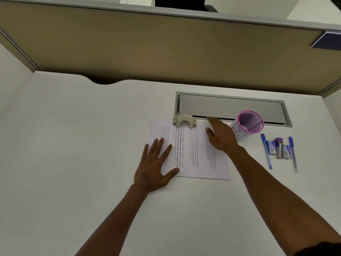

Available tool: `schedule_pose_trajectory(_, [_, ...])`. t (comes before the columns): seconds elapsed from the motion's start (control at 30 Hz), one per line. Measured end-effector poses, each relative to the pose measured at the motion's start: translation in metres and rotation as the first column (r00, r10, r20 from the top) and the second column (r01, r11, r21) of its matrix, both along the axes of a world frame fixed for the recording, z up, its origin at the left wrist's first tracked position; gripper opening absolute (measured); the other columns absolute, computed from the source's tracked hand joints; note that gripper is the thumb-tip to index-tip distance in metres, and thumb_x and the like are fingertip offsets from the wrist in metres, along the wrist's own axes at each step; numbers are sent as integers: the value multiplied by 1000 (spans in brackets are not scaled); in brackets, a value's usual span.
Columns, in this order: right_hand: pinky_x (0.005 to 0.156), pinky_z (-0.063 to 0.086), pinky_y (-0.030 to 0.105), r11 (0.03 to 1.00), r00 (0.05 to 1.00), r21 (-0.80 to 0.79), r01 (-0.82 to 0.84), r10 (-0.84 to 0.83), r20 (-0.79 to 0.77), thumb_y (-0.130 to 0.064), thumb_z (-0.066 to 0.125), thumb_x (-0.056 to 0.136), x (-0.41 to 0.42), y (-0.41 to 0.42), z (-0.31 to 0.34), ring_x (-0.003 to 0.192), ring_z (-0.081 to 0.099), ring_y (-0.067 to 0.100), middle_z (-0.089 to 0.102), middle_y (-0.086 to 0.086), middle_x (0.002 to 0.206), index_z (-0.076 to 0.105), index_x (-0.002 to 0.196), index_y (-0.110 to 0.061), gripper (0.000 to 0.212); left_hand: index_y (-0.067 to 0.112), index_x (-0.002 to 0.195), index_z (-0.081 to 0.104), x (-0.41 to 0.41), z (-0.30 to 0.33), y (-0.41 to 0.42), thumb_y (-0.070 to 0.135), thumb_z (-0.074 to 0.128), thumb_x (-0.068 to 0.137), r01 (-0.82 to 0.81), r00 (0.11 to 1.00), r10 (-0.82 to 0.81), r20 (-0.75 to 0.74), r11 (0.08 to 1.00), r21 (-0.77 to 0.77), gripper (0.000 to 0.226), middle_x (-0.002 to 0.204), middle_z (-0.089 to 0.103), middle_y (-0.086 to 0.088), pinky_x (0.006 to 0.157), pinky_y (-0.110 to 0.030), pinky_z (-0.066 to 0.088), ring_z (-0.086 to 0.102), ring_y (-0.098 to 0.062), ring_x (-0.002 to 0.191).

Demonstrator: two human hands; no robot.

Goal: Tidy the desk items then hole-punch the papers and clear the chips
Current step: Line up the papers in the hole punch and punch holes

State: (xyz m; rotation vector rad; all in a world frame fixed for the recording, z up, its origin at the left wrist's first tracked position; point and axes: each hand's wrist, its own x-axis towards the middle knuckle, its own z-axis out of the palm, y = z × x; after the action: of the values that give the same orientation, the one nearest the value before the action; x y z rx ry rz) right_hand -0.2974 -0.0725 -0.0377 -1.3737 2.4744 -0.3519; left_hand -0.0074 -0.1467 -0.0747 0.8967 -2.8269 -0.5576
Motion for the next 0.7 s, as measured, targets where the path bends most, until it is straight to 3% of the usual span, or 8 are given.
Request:
schedule_pose_trajectory(0.27, [106, 40, 42, 995, 996, 83, -60, 65, -54, -47, 56, 92, -3, -18, 7, 126, 45, 27, 51, 8, 135, 54, 135, -18, 52, 26, 156, 19, 2, -3, 1, 88, 47, 72, 40, 999, -40, -2, 999, -19, 108, 165, 6, -3, 121, -54, 12, -2, -20, 153])
schedule_pose_trajectory(0.7, [97, 42, 41, 992, 999, 121, 22, -27, 40, -49, 62, 88, -4, -37, 11, 122, 43, 29, 57, 8, 121, 63, 114, -28, 33, 24, 154, 28, 3, -6, 2, 92, 49, 66, 19, 999, -20, -40, 1000, -22, 113, 163, 19, -3, 120, -57, 13, 10, -21, 152])
